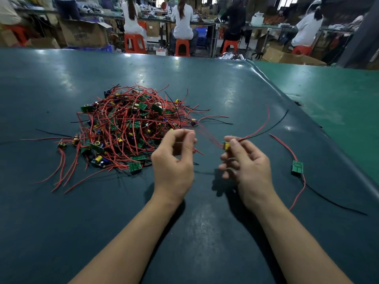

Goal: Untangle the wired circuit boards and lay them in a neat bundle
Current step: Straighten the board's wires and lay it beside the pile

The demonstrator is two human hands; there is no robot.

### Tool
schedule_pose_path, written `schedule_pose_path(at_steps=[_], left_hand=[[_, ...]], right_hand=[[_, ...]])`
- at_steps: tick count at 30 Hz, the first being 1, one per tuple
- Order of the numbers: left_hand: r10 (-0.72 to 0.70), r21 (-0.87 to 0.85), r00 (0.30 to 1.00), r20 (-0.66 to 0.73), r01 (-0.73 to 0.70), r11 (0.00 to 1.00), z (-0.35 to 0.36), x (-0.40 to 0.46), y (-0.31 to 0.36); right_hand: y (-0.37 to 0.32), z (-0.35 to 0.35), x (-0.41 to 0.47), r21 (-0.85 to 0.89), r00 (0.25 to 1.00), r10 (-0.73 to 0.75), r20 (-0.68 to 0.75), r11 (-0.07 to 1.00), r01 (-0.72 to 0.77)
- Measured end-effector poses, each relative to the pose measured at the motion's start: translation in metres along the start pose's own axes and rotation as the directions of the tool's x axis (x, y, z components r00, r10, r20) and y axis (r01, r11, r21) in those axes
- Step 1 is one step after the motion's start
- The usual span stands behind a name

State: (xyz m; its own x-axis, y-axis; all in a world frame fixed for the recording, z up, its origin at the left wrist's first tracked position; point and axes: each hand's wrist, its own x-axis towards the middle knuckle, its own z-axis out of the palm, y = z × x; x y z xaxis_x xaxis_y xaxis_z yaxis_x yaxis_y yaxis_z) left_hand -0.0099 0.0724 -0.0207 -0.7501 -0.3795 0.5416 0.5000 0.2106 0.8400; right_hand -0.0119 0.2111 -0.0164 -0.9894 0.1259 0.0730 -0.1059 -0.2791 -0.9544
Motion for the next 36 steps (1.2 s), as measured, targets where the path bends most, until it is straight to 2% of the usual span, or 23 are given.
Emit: schedule_pose_path(at_steps=[3, 5, 8, 14, 18, 22, 25, 27, 29, 32, 35, 36], left_hand=[[-0.152, -0.097, 0.987, -0.044, 0.147, 0.984, -0.001, 0.007, -0.005], [-0.157, -0.114, 0.984, -0.089, 0.146, 0.983, -0.002, 0.008, -0.005], [-0.122, -0.079, 0.965, -0.234, 0.107, 0.991, -0.008, 0.016, -0.007], [-0.325, -0.192, 0.917, -0.232, 0.285, 0.939, -0.011, 0.022, -0.013], [-0.414, -0.27, 0.901, -0.125, 0.371, 0.888, -0.003, 0.013, -0.014], [-0.506, -0.328, 0.858, -0.089, 0.454, 0.828, 0.003, 0.006, -0.002], [-0.432, -0.197, 0.893, 0.126, 0.449, 0.872, 0.007, -0.003, 0.005], [-0.376, -0.114, 0.891, 0.253, 0.414, 0.903, 0.01, -0.009, 0.006], [-0.351, -0.108, 0.896, 0.273, 0.391, 0.914, 0.01, -0.009, 0.005], [-0.358, -0.172, 0.886, 0.294, 0.417, 0.893, 0.008, -0.008, 0.004], [-0.336, -0.208, 0.819, 0.465, 0.47, 0.858, 0.007, -0.012, 0.004], [-0.318, -0.193, 0.815, 0.483, 0.454, 0.87, 0.007, -0.012, 0.004]], right_hand=[[-0.006, -0.005, 0.005, 0.144, 0.997, 0.037, -0.068, 0.989, -0.027], [-0.007, -0.007, 0.006, 0.186, 0.996, 0.057, -0.063, 0.981, -0.045], [-0.008, -0.007, 0.006, 0.223, 0.995, 0.087, -0.056, 0.972, -0.073], [-0.007, -0.007, 0.005, 0.178, 0.994, 0.106, -0.004, 0.979, -0.104], [-0.006, -0.005, 0.004, 0.129, 0.997, 0.074, -0.004, 0.989, -0.073], [-0.005, -0.005, 0.004, 0.089, 0.999, 0.036, 0.026, 0.995, -0.039], [-0.002, -0.004, 0.002, 0.057, 0.994, 0.02, 0.109, 0.998, -0.026], [-0.001, -0.001, 0.0, 0.048, 0.986, 0.039, 0.162, 0.998, -0.048], [0.001, 0.001, -0.001, 0.039, 0.984, 0.051, 0.172, 0.997, -0.059], [0.003, 0.0, 0.001, 0.028, 0.995, 0.004, 0.102, 1.0, -0.007], [0.003, 0.0, 0.003, 0.046, 0.998, -0.016, 0.067, 0.999, 0.013], [0.003, 0.0, 0.003, 0.049, 0.997, -0.014, 0.07, 0.999, 0.011]])
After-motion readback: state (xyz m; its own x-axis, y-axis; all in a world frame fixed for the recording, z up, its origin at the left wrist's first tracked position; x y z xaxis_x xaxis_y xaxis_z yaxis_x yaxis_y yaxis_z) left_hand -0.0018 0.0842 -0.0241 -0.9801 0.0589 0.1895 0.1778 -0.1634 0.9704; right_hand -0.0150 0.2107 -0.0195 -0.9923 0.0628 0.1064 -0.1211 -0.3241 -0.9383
